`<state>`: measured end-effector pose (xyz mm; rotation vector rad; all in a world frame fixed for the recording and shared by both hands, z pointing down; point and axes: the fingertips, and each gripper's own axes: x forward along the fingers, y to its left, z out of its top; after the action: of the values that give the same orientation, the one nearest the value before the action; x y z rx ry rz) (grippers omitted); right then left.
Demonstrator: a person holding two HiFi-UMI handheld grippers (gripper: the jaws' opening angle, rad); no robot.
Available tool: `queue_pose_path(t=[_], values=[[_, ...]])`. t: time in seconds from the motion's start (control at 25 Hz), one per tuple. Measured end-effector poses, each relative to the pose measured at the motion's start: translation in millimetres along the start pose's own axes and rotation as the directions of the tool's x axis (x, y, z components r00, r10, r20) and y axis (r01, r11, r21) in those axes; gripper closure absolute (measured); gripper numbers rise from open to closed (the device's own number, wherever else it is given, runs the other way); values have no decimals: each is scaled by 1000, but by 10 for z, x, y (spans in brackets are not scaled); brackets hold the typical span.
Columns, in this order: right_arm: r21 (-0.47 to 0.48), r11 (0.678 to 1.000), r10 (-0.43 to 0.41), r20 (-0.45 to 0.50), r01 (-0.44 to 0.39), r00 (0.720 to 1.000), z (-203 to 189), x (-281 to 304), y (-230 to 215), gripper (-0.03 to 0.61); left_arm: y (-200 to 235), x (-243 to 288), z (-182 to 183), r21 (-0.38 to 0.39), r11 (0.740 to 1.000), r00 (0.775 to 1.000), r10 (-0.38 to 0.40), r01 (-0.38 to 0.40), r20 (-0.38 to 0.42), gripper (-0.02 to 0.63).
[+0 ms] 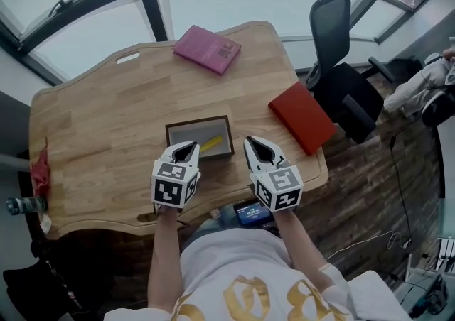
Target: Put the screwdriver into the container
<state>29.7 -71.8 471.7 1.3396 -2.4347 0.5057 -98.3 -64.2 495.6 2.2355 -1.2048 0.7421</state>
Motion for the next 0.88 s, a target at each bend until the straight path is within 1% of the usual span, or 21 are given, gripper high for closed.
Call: queue_pose_path(t=[0.12,0.2,0.28,0.36,0.48,0.52,0.6,0.68,0.76,0.8,0.88], values=[[-14,1000,-12,42,13,999,148,-130,16,546,-62,-101,77,-56,998,998,-20,23,54,600],[-13,1000,-12,65,13,998,223,-205,43,545,-82,-175,125,-88,996,995,-13,22,101,600],[-17,1000,-6,80,7,997,270,-272,88,546,-99,-263,174,-100,995,988,6,10,155,600],[-20,1000,0,91,2,996,301,-325,120,546,-107,-347,233,-88,996,977,45,-27,207,600],[-32,999,12,111,-8,994,365,-363,152,546,-76,-460,358,-66,991,954,132,-119,269,600],[-38,999,18,119,-14,993,394,-373,165,546,-74,-509,408,-71,988,944,154,-139,293,600],[-50,998,32,138,-26,990,451,-410,183,546,-99,-613,479,-102,983,927,179,-154,331,600],[-62,997,45,158,-35,986,524,-450,180,546,-119,-674,482,-154,977,924,193,-149,330,600],[-79,996,61,173,-48,983,599,-487,184,546,-114,-727,445,-203,965,923,224,-165,314,600],[-88,995,71,179,-55,981,627,-516,191,546,-116,-768,425,-218,959,917,246,-183,315,600],[-105,992,86,191,-66,978,662,-601,199,546,-150,-875,411,-230,947,894,294,-224,338,601]])
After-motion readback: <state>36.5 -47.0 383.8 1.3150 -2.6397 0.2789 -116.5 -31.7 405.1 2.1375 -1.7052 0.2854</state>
